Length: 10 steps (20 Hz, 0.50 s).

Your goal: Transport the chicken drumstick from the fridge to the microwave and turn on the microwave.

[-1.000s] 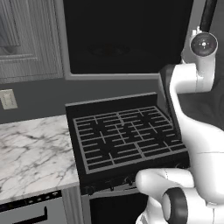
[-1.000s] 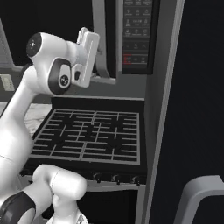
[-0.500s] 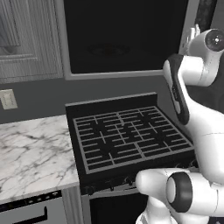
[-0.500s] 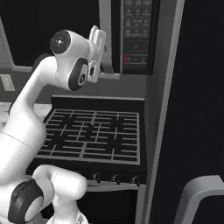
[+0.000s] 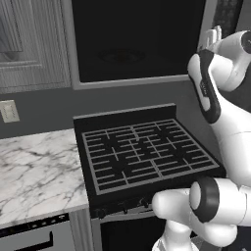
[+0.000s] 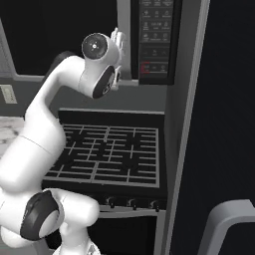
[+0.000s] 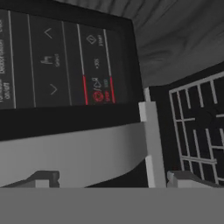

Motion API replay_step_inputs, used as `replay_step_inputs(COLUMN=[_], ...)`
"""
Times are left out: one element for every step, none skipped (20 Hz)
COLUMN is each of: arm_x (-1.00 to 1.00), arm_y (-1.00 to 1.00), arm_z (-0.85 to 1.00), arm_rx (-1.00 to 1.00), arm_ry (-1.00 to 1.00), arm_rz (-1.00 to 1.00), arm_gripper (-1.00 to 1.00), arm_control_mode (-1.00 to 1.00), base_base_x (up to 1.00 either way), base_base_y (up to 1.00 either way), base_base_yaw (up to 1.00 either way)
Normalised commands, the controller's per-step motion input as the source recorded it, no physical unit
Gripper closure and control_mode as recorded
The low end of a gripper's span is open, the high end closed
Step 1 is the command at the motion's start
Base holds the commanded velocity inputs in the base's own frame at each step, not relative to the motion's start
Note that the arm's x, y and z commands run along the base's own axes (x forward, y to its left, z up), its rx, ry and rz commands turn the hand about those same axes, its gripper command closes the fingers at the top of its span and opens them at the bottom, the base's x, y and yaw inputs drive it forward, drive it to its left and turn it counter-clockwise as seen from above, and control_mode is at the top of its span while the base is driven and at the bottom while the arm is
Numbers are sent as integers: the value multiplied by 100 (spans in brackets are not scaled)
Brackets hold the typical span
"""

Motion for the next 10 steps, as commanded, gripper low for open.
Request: replay_step_inputs(arm_x=[28, 28, 28, 28, 28, 29, 32, 32, 35, 36], arm_y=[0, 0, 0, 0, 0, 0, 0, 0, 0, 1], arm_z=[0, 0, 0, 0, 0, 0, 0, 0, -1, -2], arm_rx=[0, 0, 0, 0, 0, 0, 0, 0, 0, 0], arm_ry=[0, 0, 0, 0, 0, 0, 0, 0, 0, 0], arm_rz=[14, 13, 13, 13, 13, 13, 13, 13, 12, 12], arm_gripper=[-100, -100, -100, -100, -100, -100, -100, -100, -100, -100], arm_control_mode=[-100, -100, -100, -100, -100, -100, -100, -100, -100, -100], base_base_x=[0, 0, 0, 0, 0, 0, 0, 0, 0, 0], base_base_y=[0, 0, 0, 0, 0, 0, 0, 0, 0, 0], base_base_yaw=[0, 0, 0, 0, 0, 0, 0, 0, 0, 0])
